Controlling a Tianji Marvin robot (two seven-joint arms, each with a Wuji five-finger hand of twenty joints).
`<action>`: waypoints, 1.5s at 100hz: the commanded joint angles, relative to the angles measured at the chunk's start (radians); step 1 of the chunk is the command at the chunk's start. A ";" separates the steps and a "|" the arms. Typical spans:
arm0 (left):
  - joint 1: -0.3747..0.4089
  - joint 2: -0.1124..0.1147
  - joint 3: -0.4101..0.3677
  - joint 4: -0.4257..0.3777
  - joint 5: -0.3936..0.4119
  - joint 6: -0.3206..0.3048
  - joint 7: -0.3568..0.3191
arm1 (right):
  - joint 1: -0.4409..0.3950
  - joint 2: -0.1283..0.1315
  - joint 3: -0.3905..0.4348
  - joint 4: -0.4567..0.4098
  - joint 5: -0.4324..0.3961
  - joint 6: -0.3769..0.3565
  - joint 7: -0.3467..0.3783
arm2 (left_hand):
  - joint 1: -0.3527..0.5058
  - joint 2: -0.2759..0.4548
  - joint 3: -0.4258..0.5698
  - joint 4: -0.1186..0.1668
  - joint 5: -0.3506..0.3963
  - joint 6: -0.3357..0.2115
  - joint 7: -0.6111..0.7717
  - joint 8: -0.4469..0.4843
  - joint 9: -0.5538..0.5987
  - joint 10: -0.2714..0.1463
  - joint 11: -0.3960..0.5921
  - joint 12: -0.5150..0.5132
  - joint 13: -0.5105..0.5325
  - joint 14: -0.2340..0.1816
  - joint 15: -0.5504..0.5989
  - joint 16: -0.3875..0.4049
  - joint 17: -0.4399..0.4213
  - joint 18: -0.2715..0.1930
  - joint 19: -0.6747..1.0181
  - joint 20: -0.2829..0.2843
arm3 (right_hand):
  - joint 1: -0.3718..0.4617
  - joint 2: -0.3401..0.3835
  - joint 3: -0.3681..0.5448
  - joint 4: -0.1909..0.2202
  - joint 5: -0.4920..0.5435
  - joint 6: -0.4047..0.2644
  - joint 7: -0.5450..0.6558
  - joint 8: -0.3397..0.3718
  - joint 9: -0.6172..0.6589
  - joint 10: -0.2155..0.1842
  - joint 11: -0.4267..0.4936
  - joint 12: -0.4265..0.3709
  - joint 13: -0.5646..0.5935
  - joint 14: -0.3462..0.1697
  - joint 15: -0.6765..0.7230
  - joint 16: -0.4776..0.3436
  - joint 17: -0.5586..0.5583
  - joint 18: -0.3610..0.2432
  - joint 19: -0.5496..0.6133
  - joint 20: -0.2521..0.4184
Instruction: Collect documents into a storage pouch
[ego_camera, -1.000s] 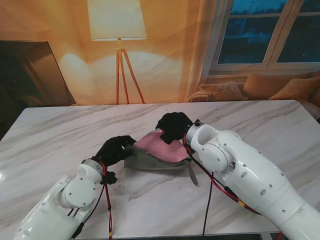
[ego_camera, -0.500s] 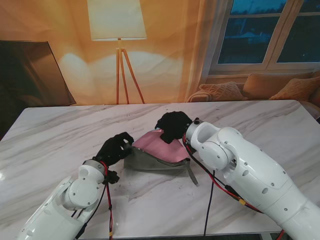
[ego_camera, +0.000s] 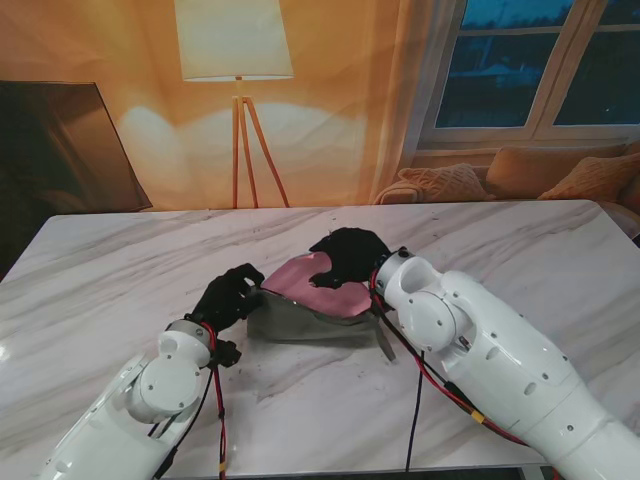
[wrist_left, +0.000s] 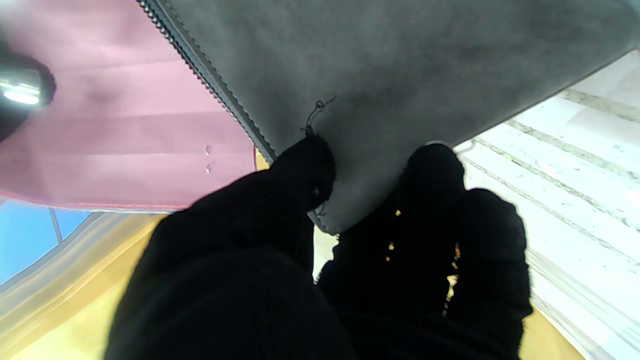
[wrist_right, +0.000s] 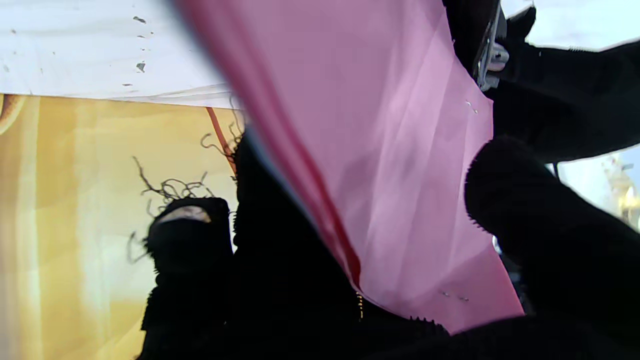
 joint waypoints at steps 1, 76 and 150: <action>0.001 -0.007 -0.001 -0.010 -0.007 0.005 -0.009 | -0.022 -0.009 0.010 0.014 0.014 0.023 -0.001 | 0.041 0.008 -0.019 0.000 -0.011 0.058 0.005 -0.006 0.058 -0.022 0.065 0.006 0.026 0.056 0.036 -0.004 -0.009 -0.052 0.013 -0.032 | -0.040 0.002 0.022 0.060 -0.031 0.004 -0.063 0.041 -0.054 -0.006 -0.044 -0.023 -0.087 -0.001 -0.073 0.000 -0.087 0.005 -0.078 0.032; -0.008 -0.013 0.004 -0.003 -0.023 0.009 0.005 | -0.153 -0.024 0.114 -0.025 0.137 0.064 -0.055 | 0.043 0.011 -0.024 0.001 -0.014 0.050 0.010 -0.005 0.054 -0.025 0.069 0.015 0.017 0.057 0.047 0.003 -0.017 -0.057 0.014 -0.029 | 0.179 -0.102 0.117 0.021 -0.118 -0.104 -0.085 0.061 -0.086 -0.038 -0.144 -0.139 -0.046 -0.012 -0.252 -0.085 -0.121 0.012 -0.225 -0.015; -0.009 -0.012 0.003 -0.002 -0.026 0.002 -0.001 | -0.121 -0.057 0.082 0.043 0.157 0.049 -0.186 | 0.042 0.023 -0.043 0.004 -0.020 0.039 -0.014 -0.019 0.034 -0.033 0.069 0.032 -0.017 0.058 0.052 0.015 -0.059 -0.072 0.002 -0.012 | 0.503 0.127 -0.058 0.040 0.183 -0.073 0.061 0.035 0.114 0.051 -0.028 -0.051 0.244 -0.065 0.276 0.037 0.248 -0.078 0.216 0.033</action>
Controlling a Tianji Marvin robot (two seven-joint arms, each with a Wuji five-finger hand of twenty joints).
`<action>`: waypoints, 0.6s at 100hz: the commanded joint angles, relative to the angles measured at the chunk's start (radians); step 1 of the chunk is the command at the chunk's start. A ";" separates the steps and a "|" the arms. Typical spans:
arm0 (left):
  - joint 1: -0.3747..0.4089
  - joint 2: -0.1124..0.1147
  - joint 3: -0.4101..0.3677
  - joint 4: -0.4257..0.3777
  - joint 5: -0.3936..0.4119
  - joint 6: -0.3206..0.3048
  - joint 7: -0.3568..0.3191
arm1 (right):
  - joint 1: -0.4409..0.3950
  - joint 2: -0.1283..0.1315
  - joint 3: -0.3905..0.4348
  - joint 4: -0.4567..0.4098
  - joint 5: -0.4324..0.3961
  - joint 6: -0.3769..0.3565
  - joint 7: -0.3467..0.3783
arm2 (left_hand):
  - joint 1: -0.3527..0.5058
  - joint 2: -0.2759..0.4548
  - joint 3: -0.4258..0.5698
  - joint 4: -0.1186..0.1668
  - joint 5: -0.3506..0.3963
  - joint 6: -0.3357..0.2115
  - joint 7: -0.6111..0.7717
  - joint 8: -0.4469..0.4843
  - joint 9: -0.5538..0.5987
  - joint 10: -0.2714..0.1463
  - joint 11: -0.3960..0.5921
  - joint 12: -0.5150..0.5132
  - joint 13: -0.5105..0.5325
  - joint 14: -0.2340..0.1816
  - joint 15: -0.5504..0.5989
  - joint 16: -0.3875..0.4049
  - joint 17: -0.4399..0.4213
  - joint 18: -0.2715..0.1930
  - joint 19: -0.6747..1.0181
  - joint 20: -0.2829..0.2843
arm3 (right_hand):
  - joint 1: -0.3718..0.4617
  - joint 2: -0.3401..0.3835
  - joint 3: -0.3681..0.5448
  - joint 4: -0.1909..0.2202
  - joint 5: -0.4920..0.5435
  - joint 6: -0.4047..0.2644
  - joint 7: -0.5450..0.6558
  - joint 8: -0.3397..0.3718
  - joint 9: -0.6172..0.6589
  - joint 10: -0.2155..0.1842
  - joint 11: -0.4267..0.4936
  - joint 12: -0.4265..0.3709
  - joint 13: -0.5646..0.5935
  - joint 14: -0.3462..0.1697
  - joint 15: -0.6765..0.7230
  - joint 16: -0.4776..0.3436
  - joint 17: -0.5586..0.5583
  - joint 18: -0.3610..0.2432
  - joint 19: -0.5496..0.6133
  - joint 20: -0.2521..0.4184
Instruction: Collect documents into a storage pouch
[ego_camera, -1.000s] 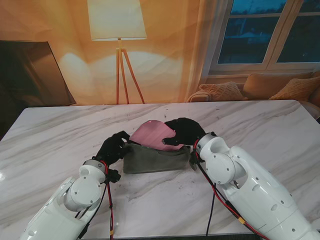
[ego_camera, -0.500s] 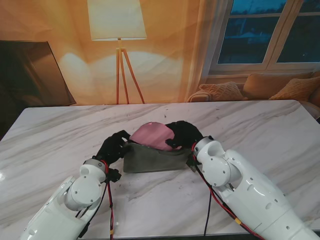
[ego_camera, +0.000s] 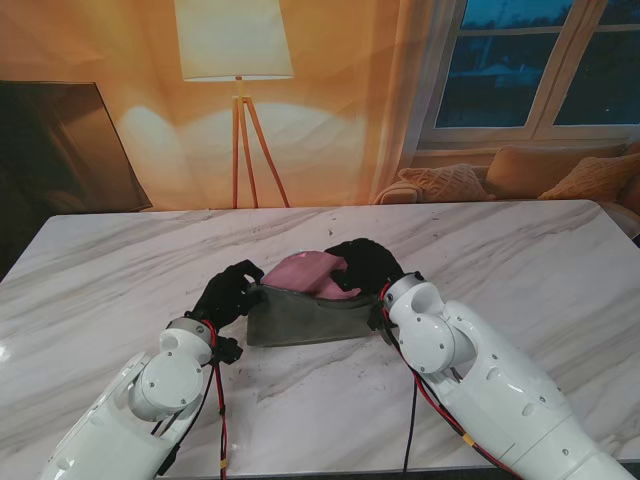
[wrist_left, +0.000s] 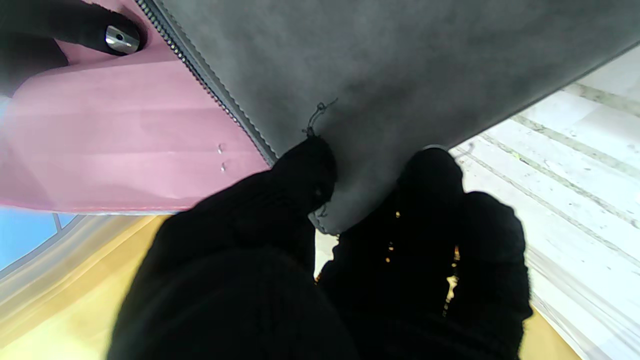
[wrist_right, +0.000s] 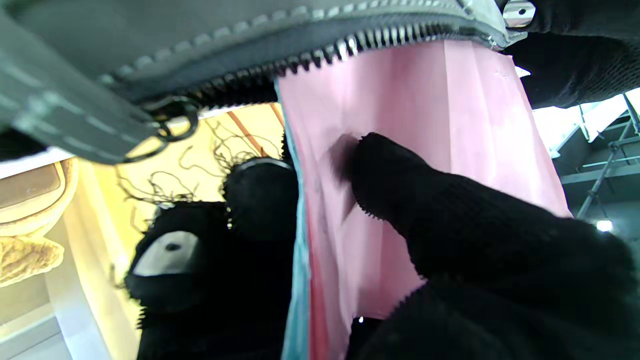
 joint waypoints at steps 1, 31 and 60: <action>-0.001 -0.005 0.000 -0.002 -0.002 -0.006 -0.015 | 0.001 -0.002 0.009 -0.013 -0.003 0.000 0.009 | 0.031 0.012 -0.032 0.004 -0.020 0.024 -0.009 -0.005 0.034 -0.034 0.045 0.032 -0.001 0.058 0.024 0.006 -0.034 -0.074 -0.018 -0.012 | 0.045 0.106 -0.002 0.028 0.133 0.006 0.085 0.035 0.027 0.023 0.026 0.004 0.052 -0.037 0.065 0.015 0.038 -0.063 0.125 0.016; -0.004 -0.004 0.001 0.004 0.006 -0.013 -0.015 | 0.016 0.016 0.035 -0.038 -0.091 -0.023 0.032 | 0.029 0.003 -0.028 0.007 -0.021 0.028 -0.062 -0.049 0.023 -0.043 0.025 0.045 -0.022 0.053 0.015 0.011 -0.053 -0.084 -0.032 -0.001 | 0.044 0.101 0.010 0.031 0.130 0.025 0.082 0.031 0.043 0.034 0.078 0.036 0.083 -0.043 0.137 0.027 0.078 -0.073 0.188 0.014; -0.008 -0.002 0.001 0.012 0.012 -0.033 -0.018 | 0.041 0.042 0.022 -0.076 -0.174 0.015 0.136 | -0.026 -0.023 0.016 0.004 0.012 0.001 -0.149 -0.125 -0.009 -0.053 -0.028 0.064 -0.073 0.049 -0.024 0.012 -0.100 -0.100 -0.066 0.003 | 0.037 0.094 0.022 0.034 0.123 0.049 0.080 0.019 0.067 0.046 0.084 0.044 0.113 -0.040 0.155 0.025 0.111 -0.069 0.216 0.009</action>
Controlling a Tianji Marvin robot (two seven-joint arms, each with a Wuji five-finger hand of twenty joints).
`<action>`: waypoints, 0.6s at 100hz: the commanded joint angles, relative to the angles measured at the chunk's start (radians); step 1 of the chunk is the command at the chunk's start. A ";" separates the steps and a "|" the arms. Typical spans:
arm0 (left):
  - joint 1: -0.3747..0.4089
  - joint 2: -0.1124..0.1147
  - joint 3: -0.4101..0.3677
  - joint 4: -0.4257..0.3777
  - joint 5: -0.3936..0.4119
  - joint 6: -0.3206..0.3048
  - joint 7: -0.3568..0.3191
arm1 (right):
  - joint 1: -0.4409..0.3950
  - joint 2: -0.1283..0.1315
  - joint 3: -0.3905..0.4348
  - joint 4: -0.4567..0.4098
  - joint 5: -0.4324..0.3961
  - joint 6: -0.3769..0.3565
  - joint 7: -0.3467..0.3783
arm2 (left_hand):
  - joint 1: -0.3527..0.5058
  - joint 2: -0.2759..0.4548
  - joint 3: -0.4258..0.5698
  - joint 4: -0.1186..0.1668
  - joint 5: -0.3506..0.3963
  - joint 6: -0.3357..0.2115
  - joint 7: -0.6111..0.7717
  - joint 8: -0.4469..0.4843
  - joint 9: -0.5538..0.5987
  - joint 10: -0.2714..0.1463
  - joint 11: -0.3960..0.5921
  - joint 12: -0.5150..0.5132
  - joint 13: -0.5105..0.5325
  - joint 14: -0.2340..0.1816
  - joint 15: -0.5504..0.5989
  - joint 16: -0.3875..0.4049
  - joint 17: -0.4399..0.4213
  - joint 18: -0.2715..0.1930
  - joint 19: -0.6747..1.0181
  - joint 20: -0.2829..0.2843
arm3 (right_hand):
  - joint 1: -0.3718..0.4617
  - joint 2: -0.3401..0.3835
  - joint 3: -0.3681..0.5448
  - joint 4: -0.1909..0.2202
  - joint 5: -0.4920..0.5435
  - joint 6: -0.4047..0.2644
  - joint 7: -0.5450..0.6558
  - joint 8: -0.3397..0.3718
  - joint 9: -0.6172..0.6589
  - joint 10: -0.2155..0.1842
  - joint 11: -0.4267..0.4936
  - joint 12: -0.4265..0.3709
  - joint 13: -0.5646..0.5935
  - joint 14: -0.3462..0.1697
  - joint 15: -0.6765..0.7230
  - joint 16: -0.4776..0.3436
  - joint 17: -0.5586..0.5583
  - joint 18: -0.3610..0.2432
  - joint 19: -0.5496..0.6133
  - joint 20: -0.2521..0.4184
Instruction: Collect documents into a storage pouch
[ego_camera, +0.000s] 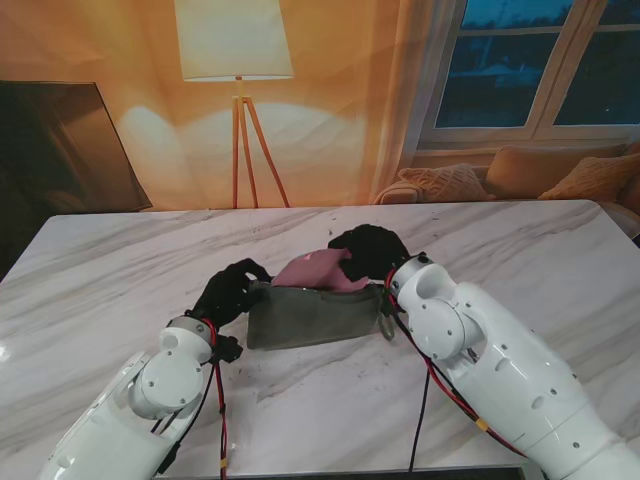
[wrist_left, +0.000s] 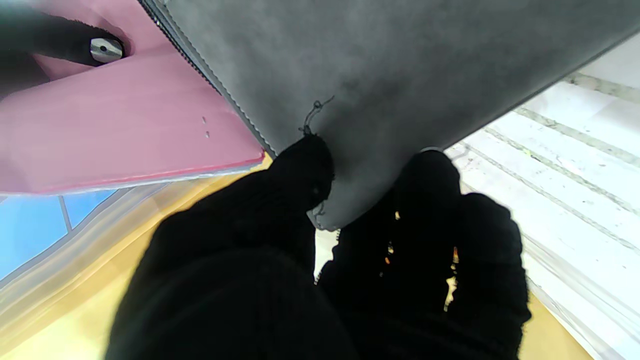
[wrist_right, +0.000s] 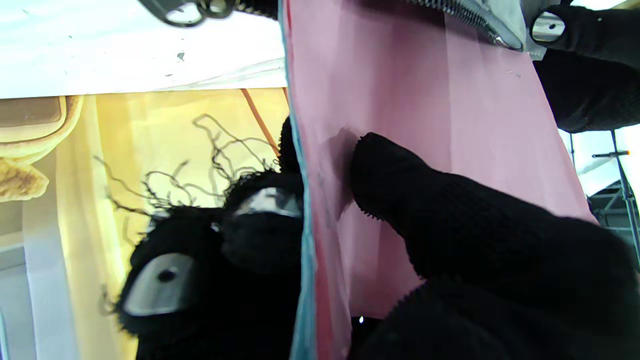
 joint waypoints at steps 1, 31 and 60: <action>-0.001 -0.002 0.000 0.004 0.006 -0.011 -0.016 | 0.009 0.007 -0.005 -0.016 -0.011 0.027 0.030 | -0.024 -0.022 0.029 0.004 0.000 0.001 -0.046 -0.035 -0.011 -0.051 -0.002 0.037 -0.035 0.049 -0.024 0.001 -0.055 -0.091 -0.060 0.001 | 0.030 0.095 0.022 0.033 0.112 0.035 0.097 0.018 0.045 0.034 0.018 0.012 0.052 -0.026 0.056 0.011 0.035 -0.057 0.165 0.008; 0.007 0.002 -0.004 0.002 0.017 -0.021 -0.022 | 0.031 0.015 -0.044 -0.037 -0.017 0.084 0.103 | -0.097 -0.018 0.108 0.014 0.004 -0.005 -0.189 -0.065 -0.115 -0.052 -0.053 -0.012 -0.120 0.035 -0.093 -0.002 -0.129 -0.115 -0.104 -0.013 | -0.021 0.070 0.042 0.007 0.060 0.062 0.119 -0.024 0.072 0.052 0.034 0.016 0.084 -0.038 0.094 -0.001 0.076 -0.056 0.212 -0.029; 0.017 0.014 -0.015 0.000 0.031 -0.049 -0.056 | 0.036 0.023 -0.051 -0.065 -0.001 0.135 0.168 | -0.109 -0.055 0.158 0.005 0.049 -0.042 -0.166 -0.026 -0.135 -0.072 -0.053 -0.026 -0.147 0.016 -0.127 -0.004 -0.152 -0.124 -0.120 -0.027 | -0.060 0.041 0.080 -0.028 0.023 0.105 0.182 -0.089 0.130 0.077 0.120 0.041 0.082 -0.039 0.157 0.019 0.118 -0.046 0.263 -0.061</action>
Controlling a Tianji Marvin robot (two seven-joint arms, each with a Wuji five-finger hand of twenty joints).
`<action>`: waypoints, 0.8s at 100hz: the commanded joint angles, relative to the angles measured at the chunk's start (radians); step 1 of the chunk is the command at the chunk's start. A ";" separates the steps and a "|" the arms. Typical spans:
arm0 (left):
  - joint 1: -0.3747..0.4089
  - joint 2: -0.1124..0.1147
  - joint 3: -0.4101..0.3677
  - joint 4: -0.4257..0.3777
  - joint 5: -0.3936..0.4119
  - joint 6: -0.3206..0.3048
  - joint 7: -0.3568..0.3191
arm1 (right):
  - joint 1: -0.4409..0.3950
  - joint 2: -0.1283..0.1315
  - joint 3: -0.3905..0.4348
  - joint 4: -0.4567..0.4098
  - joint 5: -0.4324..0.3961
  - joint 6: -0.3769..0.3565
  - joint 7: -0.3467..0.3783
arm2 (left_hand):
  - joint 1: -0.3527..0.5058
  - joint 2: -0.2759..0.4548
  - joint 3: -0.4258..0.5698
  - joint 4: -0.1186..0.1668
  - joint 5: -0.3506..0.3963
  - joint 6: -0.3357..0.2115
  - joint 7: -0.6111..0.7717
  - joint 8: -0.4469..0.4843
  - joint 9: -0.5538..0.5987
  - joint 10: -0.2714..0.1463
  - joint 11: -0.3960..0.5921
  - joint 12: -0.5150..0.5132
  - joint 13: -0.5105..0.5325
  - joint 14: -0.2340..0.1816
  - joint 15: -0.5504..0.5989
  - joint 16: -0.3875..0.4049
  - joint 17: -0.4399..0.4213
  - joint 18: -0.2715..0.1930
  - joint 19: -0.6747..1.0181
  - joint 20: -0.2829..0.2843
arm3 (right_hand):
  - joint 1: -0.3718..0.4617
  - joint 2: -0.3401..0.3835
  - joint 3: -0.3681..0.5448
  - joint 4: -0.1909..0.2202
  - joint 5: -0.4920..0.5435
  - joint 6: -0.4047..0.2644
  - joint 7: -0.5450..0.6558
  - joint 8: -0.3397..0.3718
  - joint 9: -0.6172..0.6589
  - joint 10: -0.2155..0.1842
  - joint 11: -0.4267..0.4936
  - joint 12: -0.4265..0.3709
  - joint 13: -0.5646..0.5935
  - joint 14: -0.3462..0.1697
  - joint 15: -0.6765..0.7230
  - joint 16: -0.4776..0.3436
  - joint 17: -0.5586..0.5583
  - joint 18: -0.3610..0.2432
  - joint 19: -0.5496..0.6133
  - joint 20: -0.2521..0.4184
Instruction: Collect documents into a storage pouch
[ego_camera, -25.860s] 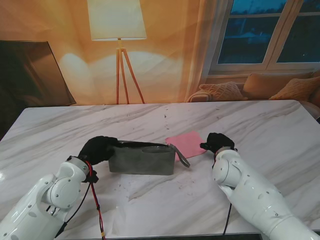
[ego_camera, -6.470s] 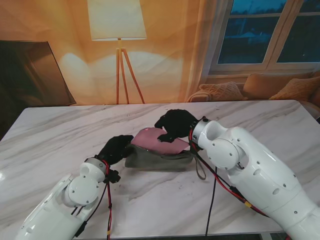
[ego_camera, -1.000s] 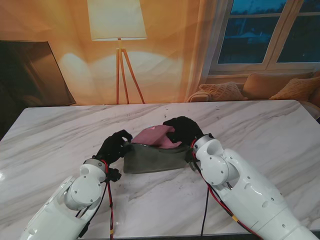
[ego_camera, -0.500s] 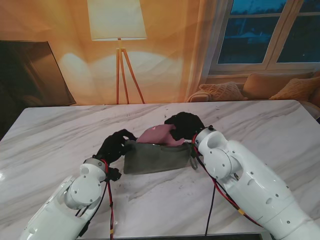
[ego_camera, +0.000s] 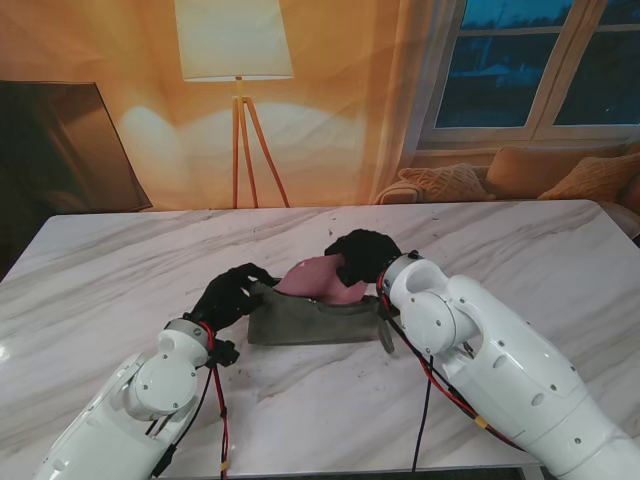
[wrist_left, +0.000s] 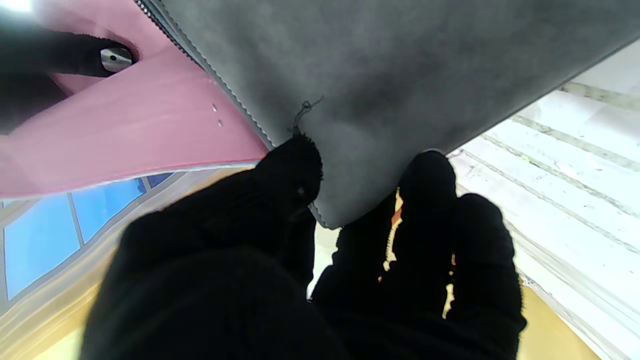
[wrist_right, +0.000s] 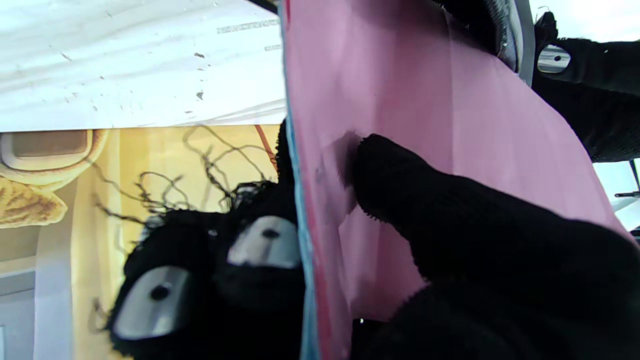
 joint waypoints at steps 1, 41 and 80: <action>0.006 0.003 -0.001 -0.005 0.008 -0.004 -0.016 | -0.003 0.004 0.002 -0.013 -0.003 0.018 0.022 | -0.003 -0.033 0.039 0.004 0.038 -0.028 0.032 0.015 -0.014 -0.063 0.016 0.002 -0.032 0.016 -0.010 -0.004 -0.036 -0.082 -0.026 -0.022 | -0.036 0.040 0.050 -0.030 0.027 0.081 0.141 0.004 0.081 0.073 0.078 0.022 0.028 -0.034 0.079 0.022 0.061 -0.047 0.241 -0.023; 0.008 0.004 -0.001 -0.009 0.012 0.003 -0.018 | -0.010 0.009 0.002 -0.015 0.009 0.029 0.050 | -0.030 -0.019 0.029 0.011 0.043 -0.013 0.003 -0.043 -0.056 -0.052 0.039 -0.017 -0.047 0.020 -0.021 0.005 -0.053 -0.083 -0.029 -0.025 | -0.095 0.005 0.081 -0.042 0.013 0.142 0.196 -0.045 0.143 0.071 0.142 0.045 0.027 -0.015 0.096 0.047 0.072 -0.032 0.269 -0.077; 0.004 -0.004 0.005 -0.007 0.004 0.012 0.007 | -0.004 0.024 -0.016 -0.019 0.005 -0.069 0.104 | 0.053 -0.024 -0.043 -0.007 0.141 -0.036 0.178 -0.015 0.093 -0.018 0.066 0.088 0.063 0.038 0.078 0.035 0.041 -0.051 0.021 0.001 | -0.267 0.004 0.026 -0.010 -0.036 0.114 0.155 -0.042 0.056 0.034 0.105 0.049 -0.024 0.023 -0.038 -0.035 -0.093 -0.026 0.160 -0.026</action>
